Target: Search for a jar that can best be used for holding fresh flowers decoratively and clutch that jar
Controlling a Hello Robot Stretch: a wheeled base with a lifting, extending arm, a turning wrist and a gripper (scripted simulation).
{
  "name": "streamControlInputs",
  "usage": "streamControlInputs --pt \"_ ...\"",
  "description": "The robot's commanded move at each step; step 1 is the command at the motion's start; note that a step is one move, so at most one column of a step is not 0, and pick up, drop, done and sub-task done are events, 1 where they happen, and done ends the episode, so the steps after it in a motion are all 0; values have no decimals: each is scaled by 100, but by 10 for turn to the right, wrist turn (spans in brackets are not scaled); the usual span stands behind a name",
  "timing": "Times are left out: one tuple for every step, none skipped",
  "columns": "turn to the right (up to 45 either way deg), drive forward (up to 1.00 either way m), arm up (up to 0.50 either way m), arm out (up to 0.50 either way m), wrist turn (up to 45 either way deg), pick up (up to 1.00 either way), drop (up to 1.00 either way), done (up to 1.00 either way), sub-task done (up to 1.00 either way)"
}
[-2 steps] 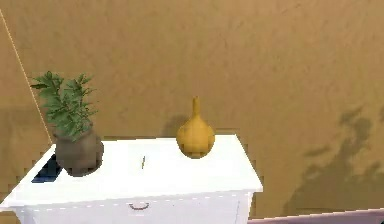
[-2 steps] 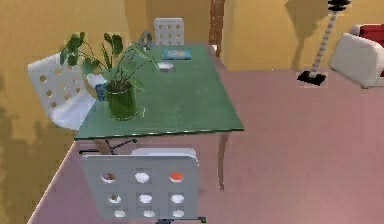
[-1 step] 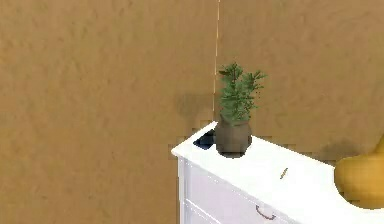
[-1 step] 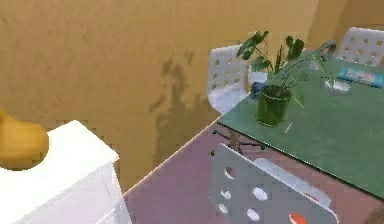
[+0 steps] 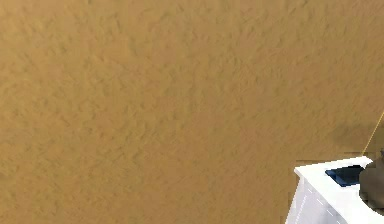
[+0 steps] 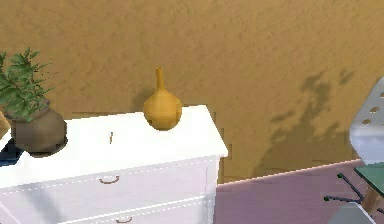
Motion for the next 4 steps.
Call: streamControlInputs --pt "0 0 50 0 0 0 0 0 0" --pt "0 0 38 0 0 0 0 0 0" --pt "0 0 0 46 0 0 0 0 0" --pt "0 0 0 0 450 0 0 0 0"
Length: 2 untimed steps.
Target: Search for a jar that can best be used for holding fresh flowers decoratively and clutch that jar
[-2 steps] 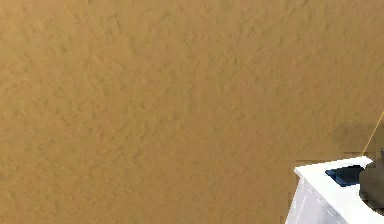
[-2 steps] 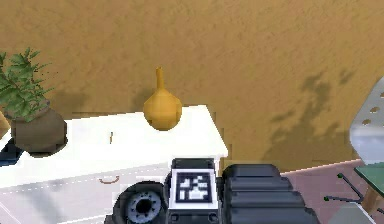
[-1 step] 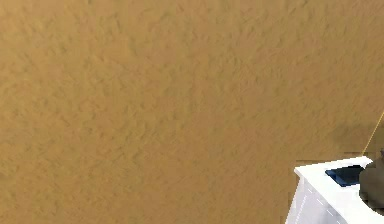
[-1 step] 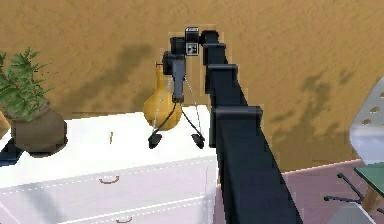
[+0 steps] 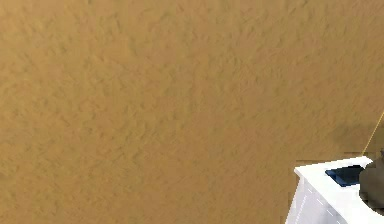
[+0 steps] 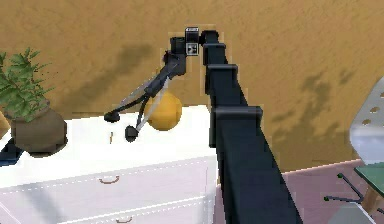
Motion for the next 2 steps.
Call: streamControlInputs --pt "0 0 0 0 450 0 0 0 0" --pt "0 0 0 0 450 0 0 0 0"
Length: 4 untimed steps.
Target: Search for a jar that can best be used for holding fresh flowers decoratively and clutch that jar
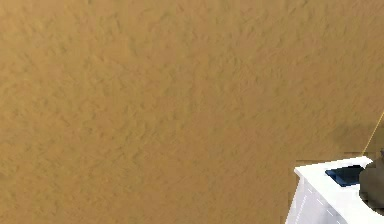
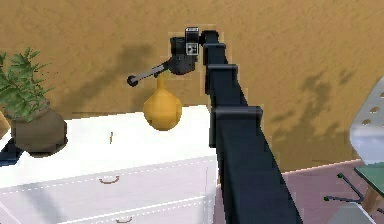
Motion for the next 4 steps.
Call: streamControlInputs --pt "0 0 0 0 90 0 0 0 0" --pt "0 0 -20 0 0 0 0 0 0" --pt "0 0 0 0 0 100 0 0 0" --pt "0 0 10 0 0 0 0 0 0"
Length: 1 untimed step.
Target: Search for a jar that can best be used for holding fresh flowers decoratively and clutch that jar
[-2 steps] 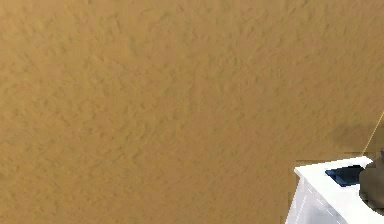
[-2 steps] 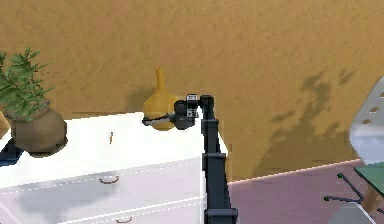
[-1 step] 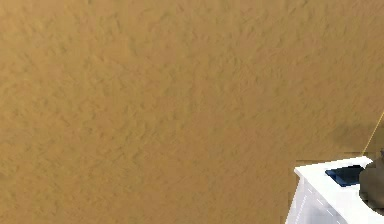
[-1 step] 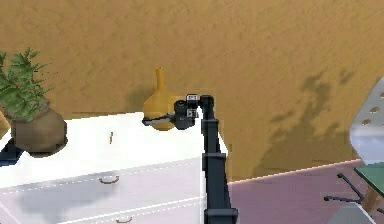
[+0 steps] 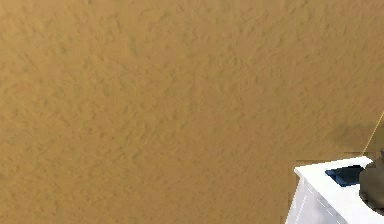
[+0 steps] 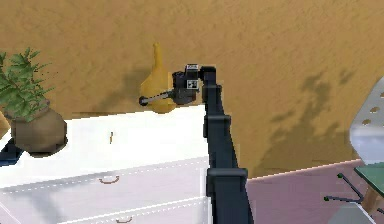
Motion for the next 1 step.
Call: streamControlInputs --pt "0 0 0 0 0 0 0 100 0"
